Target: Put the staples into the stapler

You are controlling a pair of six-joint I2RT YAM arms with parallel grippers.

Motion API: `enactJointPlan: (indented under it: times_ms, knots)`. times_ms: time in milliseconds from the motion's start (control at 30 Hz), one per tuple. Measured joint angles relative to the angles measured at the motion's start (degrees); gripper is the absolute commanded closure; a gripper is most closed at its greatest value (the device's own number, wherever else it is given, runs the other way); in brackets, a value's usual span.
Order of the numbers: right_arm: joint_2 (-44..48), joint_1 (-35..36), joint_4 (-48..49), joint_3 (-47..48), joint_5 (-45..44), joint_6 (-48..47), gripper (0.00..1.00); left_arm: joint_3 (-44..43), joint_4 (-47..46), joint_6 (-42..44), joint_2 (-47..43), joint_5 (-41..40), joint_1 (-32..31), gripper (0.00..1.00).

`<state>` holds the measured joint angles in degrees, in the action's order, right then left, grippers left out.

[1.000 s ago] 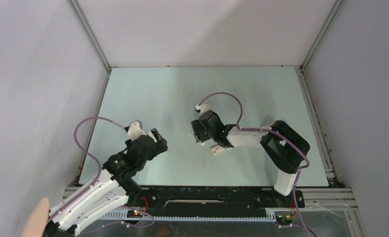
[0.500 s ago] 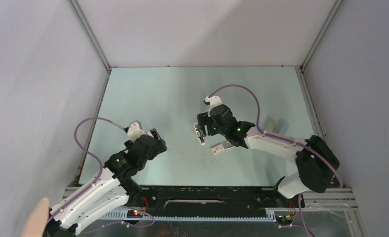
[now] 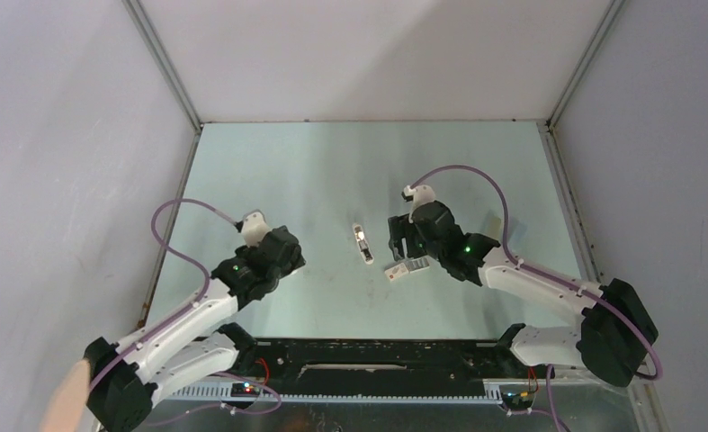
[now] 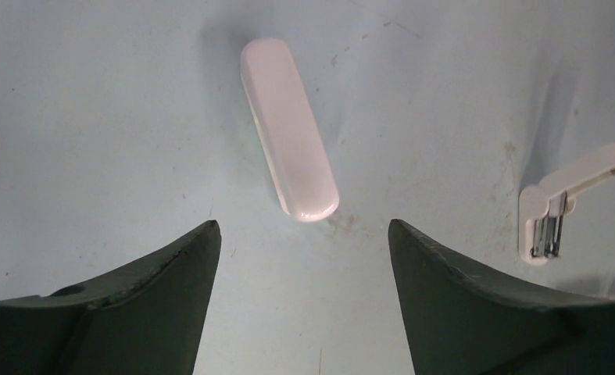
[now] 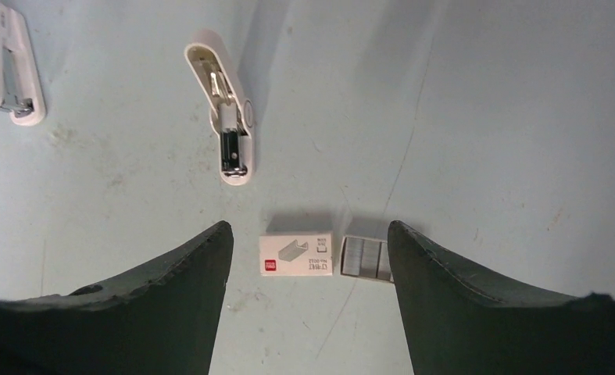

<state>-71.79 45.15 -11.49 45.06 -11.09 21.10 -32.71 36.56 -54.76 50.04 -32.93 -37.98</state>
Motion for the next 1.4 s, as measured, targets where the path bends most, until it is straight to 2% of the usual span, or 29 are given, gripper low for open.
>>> enactJointPlan:
  times_ms: [167,267,433,533,633,767,933,1167,1400]
  knots:
    - [0.79,-0.28,0.04,-1.73,-0.11,-0.28,0.25,-0.44,-3.80,-0.28,4.90,0.31,3.58,0.32]
    - [1.46,-0.28,0.13,-2.71,-0.11,-0.61,0.25,-0.44,-5.79,-0.35,8.66,0.72,5.09,0.35]
    - [2.75,-0.39,1.51,-4.59,0.02,-1.18,0.25,-0.46,-8.13,-0.37,15.10,1.36,5.92,0.44]
    - [3.21,-0.39,2.75,-5.53,0.46,-1.27,0.25,-0.92,-8.87,-0.52,18.27,1.79,6.05,0.57]
    - [3.34,-0.39,4.00,-6.45,0.90,-1.29,0.25,-1.97,-9.14,-0.72,20.04,2.23,6.16,0.78]
    - [3.43,-0.26,4.81,-7.21,1.70,-1.42,0.26,-3.04,-9.11,-0.81,20.13,3.56,6.29,0.98]
    - [3.48,0.59,7.02,-7.26,2.99,-0.94,0.26,-3.02,-7.43,-0.92,15.41,5.42,6.29,1.00]
    - [2.73,3.72,16.48,-7.41,8.31,4.61,0.27,-2.29,-5.55,-3.06,-1.53,8.35,6.29,1.00]
    - [-4.28,7.54,27.26,-6.62,14.21,11.23,0.29,-1.53,-5.64,-5.25,-10.49,13.77,6.29,1.00]
